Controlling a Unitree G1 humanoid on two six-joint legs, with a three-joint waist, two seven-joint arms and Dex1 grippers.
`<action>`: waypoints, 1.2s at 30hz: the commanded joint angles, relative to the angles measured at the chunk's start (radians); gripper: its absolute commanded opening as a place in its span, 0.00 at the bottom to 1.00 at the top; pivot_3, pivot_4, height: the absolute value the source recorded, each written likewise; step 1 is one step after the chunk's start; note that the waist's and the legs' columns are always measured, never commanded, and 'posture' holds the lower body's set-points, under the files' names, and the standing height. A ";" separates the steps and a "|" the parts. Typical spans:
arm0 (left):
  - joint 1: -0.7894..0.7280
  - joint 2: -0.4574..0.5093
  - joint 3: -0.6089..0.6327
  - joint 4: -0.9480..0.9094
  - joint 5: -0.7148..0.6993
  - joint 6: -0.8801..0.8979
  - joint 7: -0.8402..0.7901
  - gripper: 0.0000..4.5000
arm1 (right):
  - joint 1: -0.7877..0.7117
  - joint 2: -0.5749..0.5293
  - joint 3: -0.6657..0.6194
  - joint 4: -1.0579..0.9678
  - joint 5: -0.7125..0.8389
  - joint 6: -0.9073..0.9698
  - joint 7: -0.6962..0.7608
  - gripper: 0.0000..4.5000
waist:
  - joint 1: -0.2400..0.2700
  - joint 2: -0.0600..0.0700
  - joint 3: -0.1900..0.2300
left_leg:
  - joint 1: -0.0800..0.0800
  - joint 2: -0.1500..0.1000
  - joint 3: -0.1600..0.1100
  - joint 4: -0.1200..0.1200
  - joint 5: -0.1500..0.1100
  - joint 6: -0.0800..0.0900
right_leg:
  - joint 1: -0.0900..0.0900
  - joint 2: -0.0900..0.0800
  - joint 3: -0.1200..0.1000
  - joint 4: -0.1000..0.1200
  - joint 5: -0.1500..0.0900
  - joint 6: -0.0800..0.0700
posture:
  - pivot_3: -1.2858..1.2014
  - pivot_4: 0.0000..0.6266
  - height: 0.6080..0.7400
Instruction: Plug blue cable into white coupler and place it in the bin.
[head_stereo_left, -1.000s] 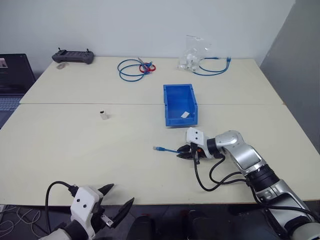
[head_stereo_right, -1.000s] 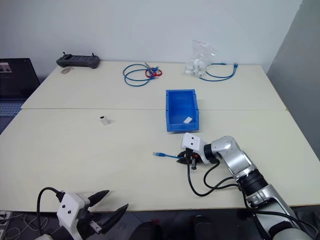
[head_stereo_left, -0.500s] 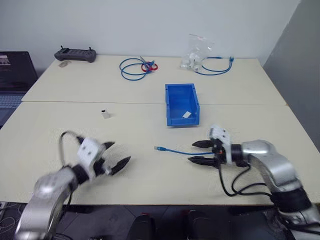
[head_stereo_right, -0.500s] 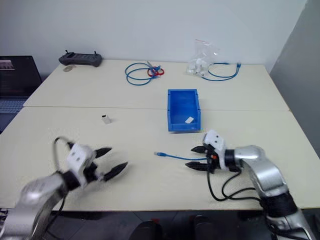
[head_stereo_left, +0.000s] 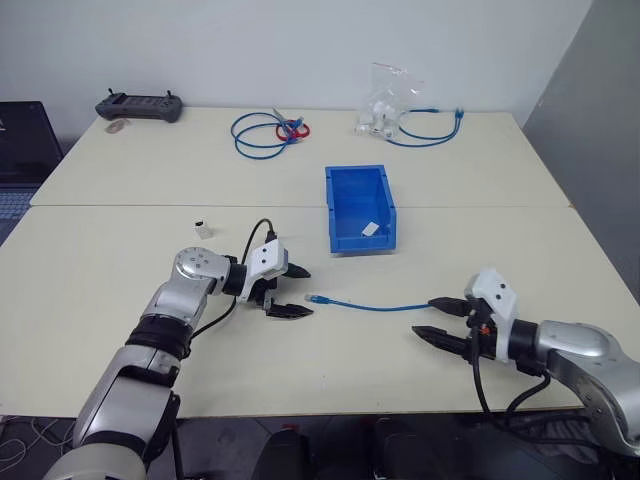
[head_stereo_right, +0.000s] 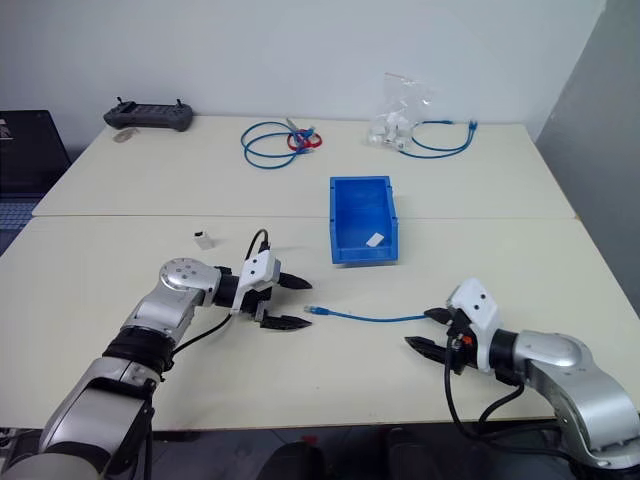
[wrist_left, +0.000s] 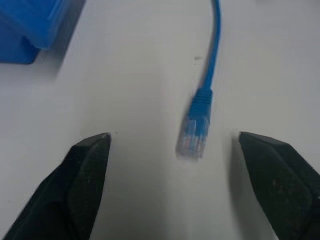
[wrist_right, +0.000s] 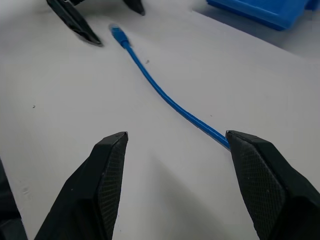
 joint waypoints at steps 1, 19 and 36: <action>-0.003 -0.025 -0.040 0.090 0.042 -0.055 -0.082 0.69 | 0.030 -0.011 -0.042 -0.069 0.028 -0.001 -0.038 0.74 | 0.001 0.000 0.000 | 0.000 0.000 -0.001 0.001 0.000 0.000 | 0.001 0.000 -0.001 0.000 0.000 0.000 | 0.52 0.24 1.00; -0.014 -0.121 0.074 -0.101 -0.117 0.358 0.012 0.05 | -0.008 0.046 -0.146 -0.074 0.293 0.147 -0.136 0.74 | 0.012 0.003 -0.003 | -0.001 -0.001 -0.008 0.010 0.000 0.001 | 0.006 0.002 -0.007 0.001 -0.001 0.007 | 0.52 0.24 1.00; 0.107 -0.188 0.366 -0.801 -0.785 1.394 0.417 0.05 | -0.294 0.126 -0.114 0.198 1.254 0.281 -0.616 0.74 | 0.000 0.012 -0.003 | -0.013 0.001 -0.023 0.022 0.000 0.000 | 0.004 0.001 -0.019 0.006 -0.001 0.007 | 0.52 0.24 1.00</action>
